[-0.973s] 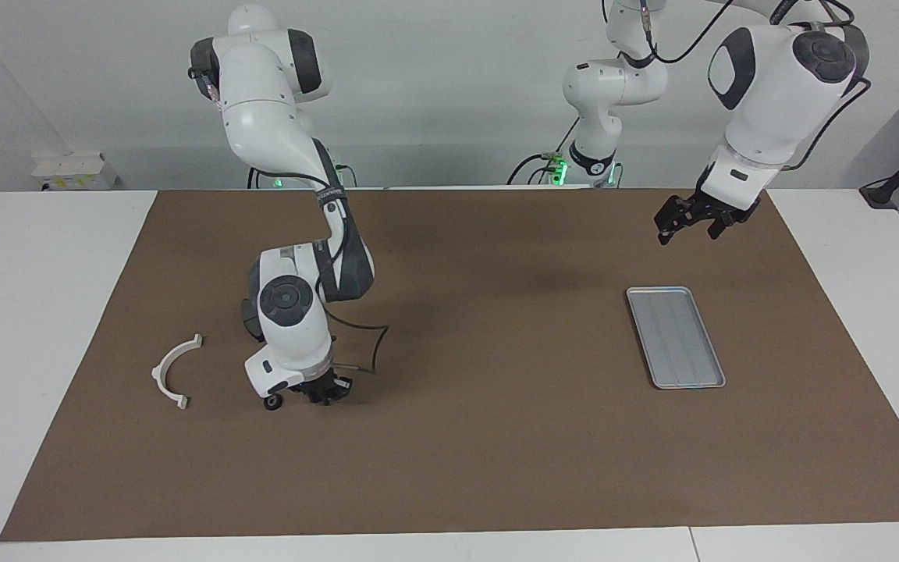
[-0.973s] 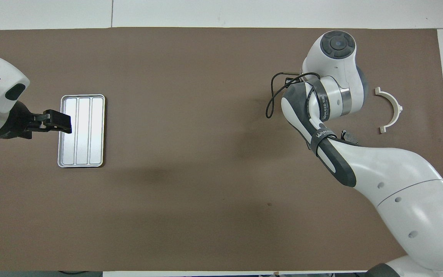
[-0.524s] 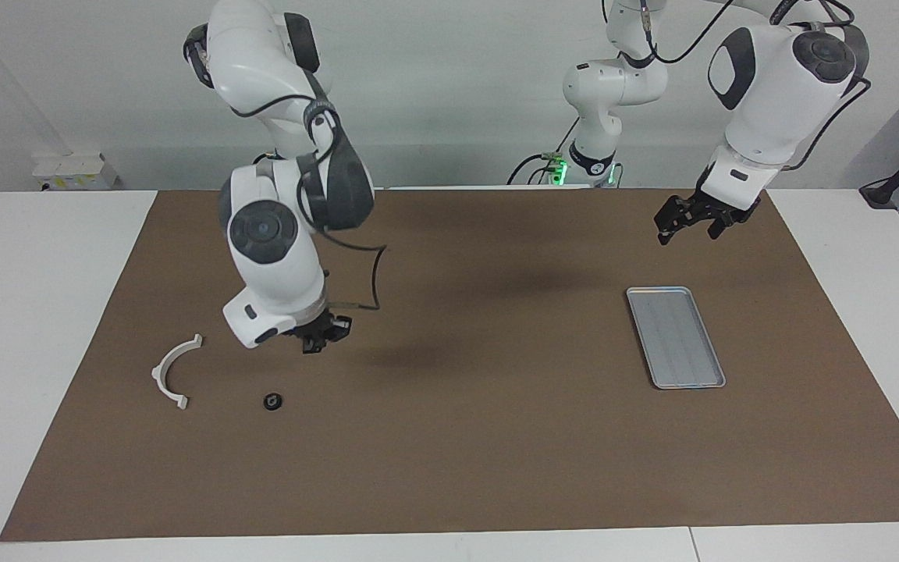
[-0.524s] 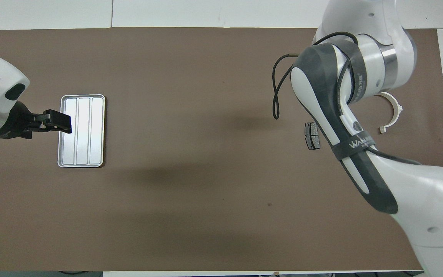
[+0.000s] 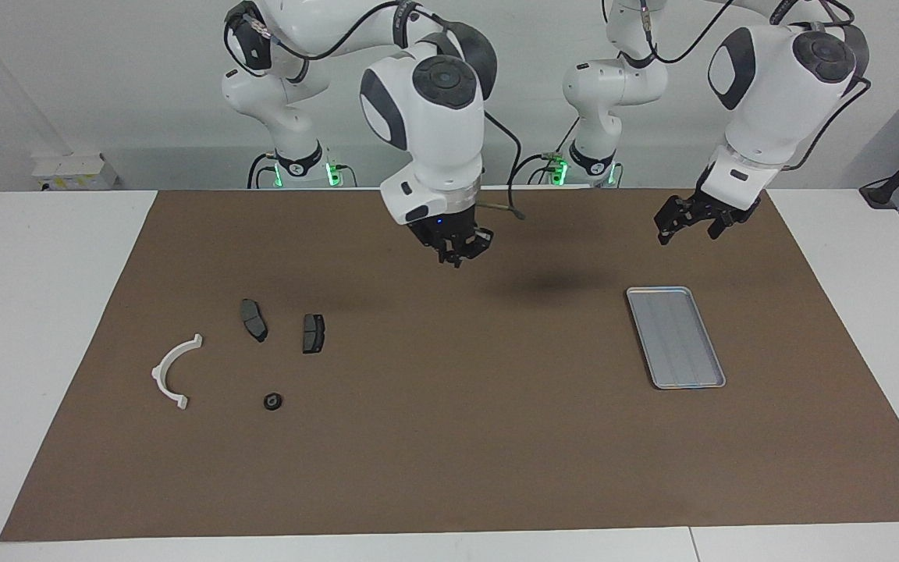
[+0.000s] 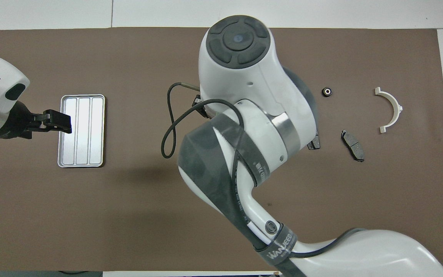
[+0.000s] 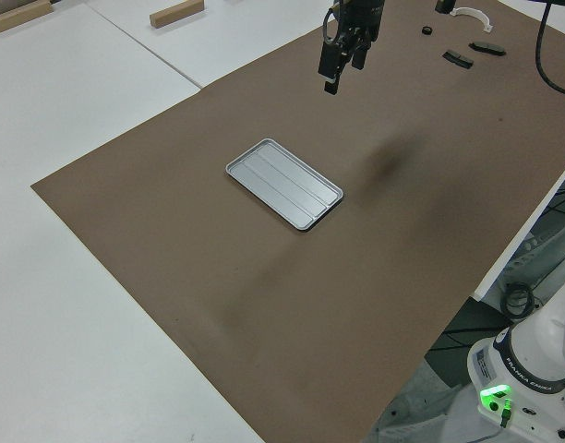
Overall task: Pick bearing gear from pile to tray
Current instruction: 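Carry the part toward the tray and set it down mid-table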
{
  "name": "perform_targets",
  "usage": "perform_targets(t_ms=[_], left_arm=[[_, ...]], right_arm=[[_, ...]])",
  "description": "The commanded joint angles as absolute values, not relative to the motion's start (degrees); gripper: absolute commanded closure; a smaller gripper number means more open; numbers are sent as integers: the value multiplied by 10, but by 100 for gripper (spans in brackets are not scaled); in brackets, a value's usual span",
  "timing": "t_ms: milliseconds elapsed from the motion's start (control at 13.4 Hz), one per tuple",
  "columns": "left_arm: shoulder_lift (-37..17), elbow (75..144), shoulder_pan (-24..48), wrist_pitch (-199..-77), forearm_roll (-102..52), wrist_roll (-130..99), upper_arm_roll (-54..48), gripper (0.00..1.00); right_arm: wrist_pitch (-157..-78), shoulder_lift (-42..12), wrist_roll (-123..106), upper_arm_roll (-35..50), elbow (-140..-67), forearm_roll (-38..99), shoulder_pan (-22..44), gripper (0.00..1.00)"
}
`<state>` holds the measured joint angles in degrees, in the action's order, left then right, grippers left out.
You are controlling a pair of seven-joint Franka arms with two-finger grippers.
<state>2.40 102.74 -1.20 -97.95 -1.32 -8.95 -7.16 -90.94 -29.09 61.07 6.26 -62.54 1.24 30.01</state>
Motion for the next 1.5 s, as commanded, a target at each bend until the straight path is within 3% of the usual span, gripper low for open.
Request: perform_targets(t_ms=[0,150,299,524,1422], left_arm=[[31,1026,-13,-973,-19,-87,-71,0],[31,1026,-13,-973,-19,-87,-71,0],[31,1026,-13,-974,-19,-87,-71,0],[31,1026,-13,-973,-19,-87,-71,0],[31,1026,-13,-973,-19,-87,-71,0]], right_arm=[[-984,-309,670,65,-646,17,324,100],[-1032,-324,696,64,-677,5,344,100],[-1049,-380,743,65,-673,-45,371,100],[-1098,-417,754,64,-675,-47,372,100],[-1206,-461,755,64,-730,-80,378,100]])
